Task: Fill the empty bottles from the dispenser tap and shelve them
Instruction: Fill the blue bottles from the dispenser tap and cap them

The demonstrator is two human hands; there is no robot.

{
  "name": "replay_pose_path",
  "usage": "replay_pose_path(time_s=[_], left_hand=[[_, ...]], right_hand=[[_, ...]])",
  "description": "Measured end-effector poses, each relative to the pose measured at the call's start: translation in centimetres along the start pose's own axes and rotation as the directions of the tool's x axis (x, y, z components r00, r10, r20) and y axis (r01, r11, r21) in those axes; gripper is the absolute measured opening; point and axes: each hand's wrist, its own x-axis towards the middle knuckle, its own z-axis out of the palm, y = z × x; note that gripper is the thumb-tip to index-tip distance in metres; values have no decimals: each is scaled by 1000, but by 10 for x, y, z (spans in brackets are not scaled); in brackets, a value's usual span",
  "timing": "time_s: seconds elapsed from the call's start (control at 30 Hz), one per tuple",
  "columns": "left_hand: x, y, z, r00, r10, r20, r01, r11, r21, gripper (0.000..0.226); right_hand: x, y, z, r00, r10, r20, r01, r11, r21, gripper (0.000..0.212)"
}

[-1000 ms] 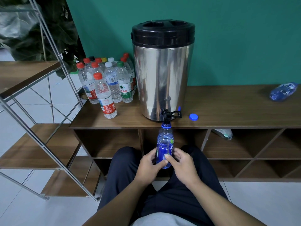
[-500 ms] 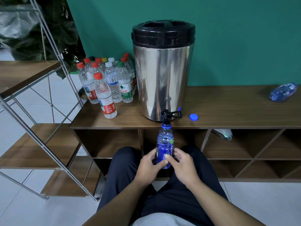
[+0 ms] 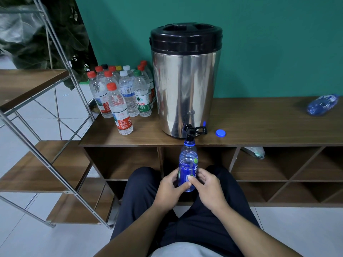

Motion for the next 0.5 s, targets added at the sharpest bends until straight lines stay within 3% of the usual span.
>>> replay_pose_path(time_s=[0.5], left_hand=[[-1, 2, 0, 1000, 4, -3, -4, 1000, 12, 48]], right_hand=[[0, 0, 0, 1000, 7, 4, -7, 1000, -2, 31]])
